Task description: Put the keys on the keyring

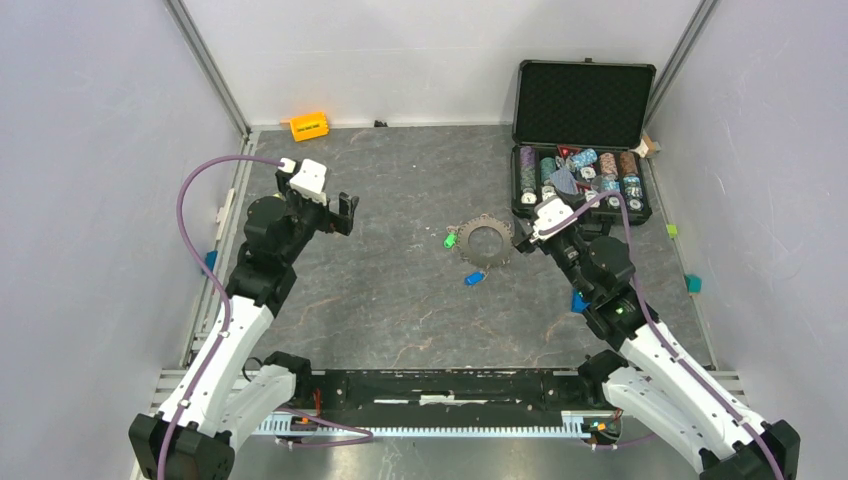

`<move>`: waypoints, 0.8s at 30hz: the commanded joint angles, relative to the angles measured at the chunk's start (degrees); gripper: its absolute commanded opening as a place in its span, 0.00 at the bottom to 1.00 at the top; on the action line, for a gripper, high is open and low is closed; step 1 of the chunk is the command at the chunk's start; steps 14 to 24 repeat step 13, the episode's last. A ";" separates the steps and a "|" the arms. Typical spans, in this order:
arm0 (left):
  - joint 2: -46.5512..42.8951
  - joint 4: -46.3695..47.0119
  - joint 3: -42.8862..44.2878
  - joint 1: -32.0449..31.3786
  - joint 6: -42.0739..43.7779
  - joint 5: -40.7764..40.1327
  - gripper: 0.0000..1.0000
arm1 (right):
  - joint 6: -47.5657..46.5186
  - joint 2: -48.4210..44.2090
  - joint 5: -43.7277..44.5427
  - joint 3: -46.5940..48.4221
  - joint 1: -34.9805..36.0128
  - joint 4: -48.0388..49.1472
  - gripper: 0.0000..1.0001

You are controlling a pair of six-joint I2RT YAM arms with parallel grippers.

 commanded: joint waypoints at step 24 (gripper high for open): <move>0.62 1.91 -0.47 0.22 -1.13 5.26 1.00 | 0.15 2.24 0.36 -1.03 -0.20 1.85 0.98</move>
